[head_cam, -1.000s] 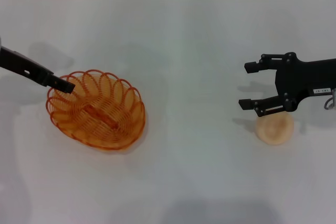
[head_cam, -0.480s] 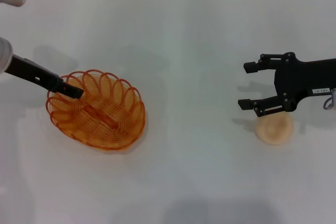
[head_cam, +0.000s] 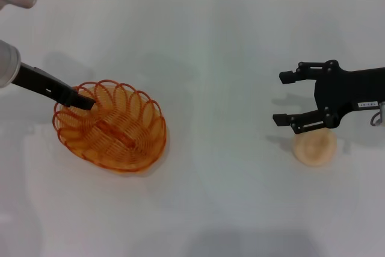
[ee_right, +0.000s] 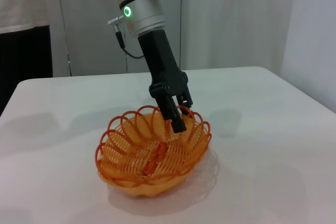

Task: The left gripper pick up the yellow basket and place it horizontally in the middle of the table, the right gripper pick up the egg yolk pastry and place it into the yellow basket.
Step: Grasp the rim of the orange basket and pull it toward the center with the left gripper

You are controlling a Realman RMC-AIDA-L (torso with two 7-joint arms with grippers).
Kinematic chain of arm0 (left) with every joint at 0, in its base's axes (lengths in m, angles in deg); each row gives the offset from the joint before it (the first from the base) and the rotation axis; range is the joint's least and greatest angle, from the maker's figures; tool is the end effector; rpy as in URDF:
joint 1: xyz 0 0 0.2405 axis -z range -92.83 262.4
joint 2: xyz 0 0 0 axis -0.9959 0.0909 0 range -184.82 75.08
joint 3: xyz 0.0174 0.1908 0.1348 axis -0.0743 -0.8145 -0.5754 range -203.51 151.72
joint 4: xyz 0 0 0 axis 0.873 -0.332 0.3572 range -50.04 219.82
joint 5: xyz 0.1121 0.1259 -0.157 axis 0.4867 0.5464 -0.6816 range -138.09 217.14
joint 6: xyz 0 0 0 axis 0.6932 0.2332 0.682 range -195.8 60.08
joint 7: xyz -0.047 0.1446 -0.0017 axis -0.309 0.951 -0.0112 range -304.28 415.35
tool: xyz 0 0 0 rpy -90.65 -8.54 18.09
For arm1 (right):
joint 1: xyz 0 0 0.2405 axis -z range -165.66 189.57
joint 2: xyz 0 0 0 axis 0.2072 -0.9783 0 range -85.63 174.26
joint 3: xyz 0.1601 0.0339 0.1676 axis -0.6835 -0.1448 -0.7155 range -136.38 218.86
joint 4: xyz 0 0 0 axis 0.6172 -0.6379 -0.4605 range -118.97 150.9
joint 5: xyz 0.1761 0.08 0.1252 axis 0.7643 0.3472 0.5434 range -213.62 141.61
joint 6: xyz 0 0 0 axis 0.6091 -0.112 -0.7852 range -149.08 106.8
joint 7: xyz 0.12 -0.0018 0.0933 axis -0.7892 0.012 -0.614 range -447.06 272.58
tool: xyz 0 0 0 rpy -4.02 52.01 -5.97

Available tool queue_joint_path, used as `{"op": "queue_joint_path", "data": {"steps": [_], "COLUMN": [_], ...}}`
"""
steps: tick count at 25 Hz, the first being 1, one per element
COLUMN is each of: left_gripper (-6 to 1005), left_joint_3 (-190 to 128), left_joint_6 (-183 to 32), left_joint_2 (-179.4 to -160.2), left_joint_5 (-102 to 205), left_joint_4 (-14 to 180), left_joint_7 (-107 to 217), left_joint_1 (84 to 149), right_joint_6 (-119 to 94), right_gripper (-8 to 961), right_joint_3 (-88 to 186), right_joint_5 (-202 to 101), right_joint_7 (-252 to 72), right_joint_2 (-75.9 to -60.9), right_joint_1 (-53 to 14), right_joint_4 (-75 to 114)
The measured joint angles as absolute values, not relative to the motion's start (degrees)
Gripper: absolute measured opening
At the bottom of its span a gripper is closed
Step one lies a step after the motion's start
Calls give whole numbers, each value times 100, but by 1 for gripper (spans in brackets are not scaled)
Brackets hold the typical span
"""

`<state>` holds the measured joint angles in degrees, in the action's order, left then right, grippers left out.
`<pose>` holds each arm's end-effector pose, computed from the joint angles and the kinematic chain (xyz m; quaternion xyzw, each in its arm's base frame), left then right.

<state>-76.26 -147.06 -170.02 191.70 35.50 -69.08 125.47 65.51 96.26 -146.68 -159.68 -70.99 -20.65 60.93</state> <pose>-0.2662 0.3998 0.0419 -0.8917 -0.3911 0.1138 0.1976 0.2195 0.3647 0.0147 -0.9801 0.0368 0.1545 0.1192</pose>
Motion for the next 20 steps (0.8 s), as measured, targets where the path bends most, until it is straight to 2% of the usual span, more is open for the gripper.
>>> {"op": "queue_joint_path", "data": {"steps": [2, 8, 13, 20], "left_gripper": [653, 430, 194, 120], "left_joint_3": [-7626, -7626, -7618, -7571], "left_joint_6": [-14705, -14748, -14774, -15422], "left_joint_2": [-17013, -17056, -17053, -17012], "left_joint_5": [19170, 19170, 19103, 18418], "left_joint_4": [3550, 3550, 3550, 3440], "left_joint_7": [-6909, -6909, -6927, -7060], "left_joint_1": [12548, 12548, 12537, 12507], "right_joint_6": [6551, 6551, 6552, 6554], "right_gripper": [872, 872, 872, 872], "right_joint_3": [9626, 9623, 9626, 9606], "right_joint_5": [-14667, -14658, -14657, -14656], "right_joint_7": [-15967, -15966, -15966, -15970], "right_joint_2": [-7099, -7100, -7100, -7096], "right_joint_1": [-2063, -2064, -2063, -2051], "right_joint_4": [6097, 6100, 6100, 6109]}}
